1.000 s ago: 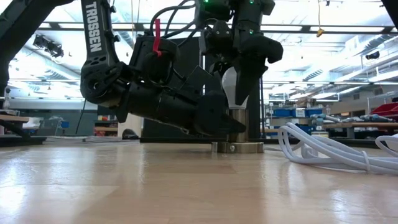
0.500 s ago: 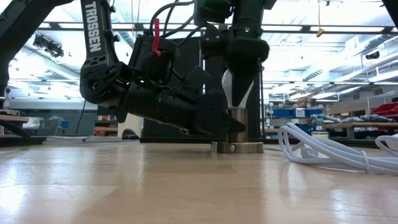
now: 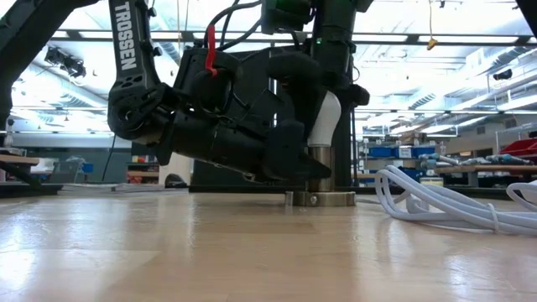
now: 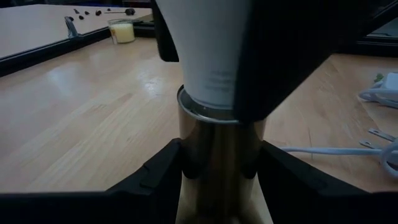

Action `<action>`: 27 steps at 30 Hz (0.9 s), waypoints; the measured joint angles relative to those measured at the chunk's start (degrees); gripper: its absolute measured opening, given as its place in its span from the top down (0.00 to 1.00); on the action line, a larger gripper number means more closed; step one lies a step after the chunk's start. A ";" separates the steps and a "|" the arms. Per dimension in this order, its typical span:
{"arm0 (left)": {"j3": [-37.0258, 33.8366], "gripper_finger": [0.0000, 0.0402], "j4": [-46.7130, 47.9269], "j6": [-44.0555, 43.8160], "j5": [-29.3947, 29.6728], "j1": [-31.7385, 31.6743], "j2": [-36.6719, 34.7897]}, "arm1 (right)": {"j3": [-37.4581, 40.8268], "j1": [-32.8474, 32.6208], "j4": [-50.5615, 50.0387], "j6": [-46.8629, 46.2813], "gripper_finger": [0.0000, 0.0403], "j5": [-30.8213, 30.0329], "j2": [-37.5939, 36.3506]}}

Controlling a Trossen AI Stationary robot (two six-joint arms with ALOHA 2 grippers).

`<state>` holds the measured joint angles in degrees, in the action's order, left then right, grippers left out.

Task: Screw lightbulb
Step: Insert the white lightbulb into the desk lamp

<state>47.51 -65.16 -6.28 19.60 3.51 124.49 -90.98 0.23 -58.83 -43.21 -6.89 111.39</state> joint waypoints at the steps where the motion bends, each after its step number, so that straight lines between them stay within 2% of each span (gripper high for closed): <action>1: 0.00 0.54 0.13 -0.01 -0.02 0.00 0.00 | 0.00 0.00 0.00 -1.95 0.35 -0.02 0.00; 6: 0.02 0.54 0.23 -0.02 -0.04 -0.01 -0.04 | 0.00 0.00 0.71 -3.29 0.33 0.16 0.00; 19: 0.07 0.54 0.30 -0.02 -0.23 -0.02 -0.02 | -1.67 1.35 -0.48 0.17 0.16 3.27 0.26; 27: 0.11 0.54 0.39 0.00 -0.27 -0.02 -0.04 | -6.98 1.36 -4.21 6.19 0.14 1.81 0.26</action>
<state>47.62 -64.77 -6.28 19.33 3.49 124.44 -97.96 1.58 -63.04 -37.02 -5.08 111.66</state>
